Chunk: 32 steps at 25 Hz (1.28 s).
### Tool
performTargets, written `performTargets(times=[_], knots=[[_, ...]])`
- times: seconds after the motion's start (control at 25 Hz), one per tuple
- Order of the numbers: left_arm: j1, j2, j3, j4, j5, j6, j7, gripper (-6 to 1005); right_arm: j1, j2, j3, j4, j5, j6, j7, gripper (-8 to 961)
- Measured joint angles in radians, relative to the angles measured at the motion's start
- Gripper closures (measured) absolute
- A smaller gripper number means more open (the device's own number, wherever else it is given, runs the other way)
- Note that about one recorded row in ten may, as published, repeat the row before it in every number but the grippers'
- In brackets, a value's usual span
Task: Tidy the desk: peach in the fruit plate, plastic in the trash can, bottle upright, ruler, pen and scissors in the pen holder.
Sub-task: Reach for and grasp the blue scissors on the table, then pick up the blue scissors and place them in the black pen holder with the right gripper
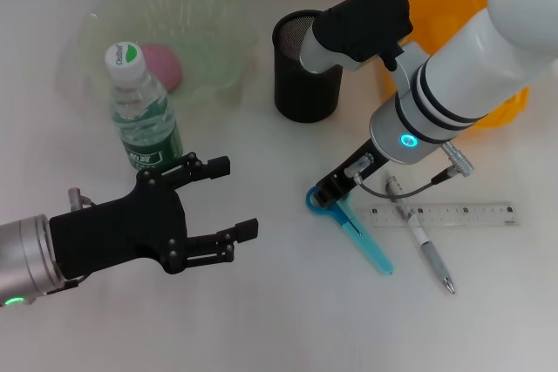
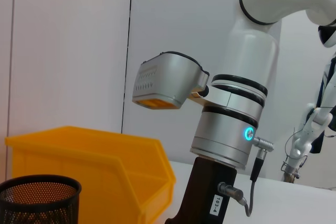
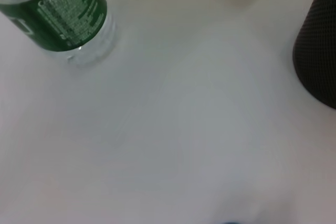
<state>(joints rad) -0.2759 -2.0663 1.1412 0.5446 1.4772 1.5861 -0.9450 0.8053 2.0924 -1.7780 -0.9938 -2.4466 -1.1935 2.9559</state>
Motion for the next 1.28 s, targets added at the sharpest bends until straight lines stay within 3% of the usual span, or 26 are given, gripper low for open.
performTargets(times=[0.28, 0.48, 0.72, 1.28], knots=[[0.0, 0.0, -0.001, 0.0, 0.0, 0.0, 0.0, 135, 0.006, 0.0, -0.027, -0.001, 0.0, 0.001, 0.0, 715], [0.001, 0.0, -0.003, 0.0, 0.0, 0.0, 0.0, 135, 0.007, 0.0, -0.028, -0.004, 0.0, 0.002, -0.005, 827], [0.0, 0.001, -0.005, 0.0, 0.0, 0.0, 0.0, 134, 0.006, 0.0, -0.028, -0.012, -0.001, 0.001, -0.009, 845], [0.0, 0.002, -0.008, 0.001, 0.0, 0.003, 0.0, 134, -0.096, -0.008, 0.017, -0.243, -0.009, -0.003, -0.014, 846]])
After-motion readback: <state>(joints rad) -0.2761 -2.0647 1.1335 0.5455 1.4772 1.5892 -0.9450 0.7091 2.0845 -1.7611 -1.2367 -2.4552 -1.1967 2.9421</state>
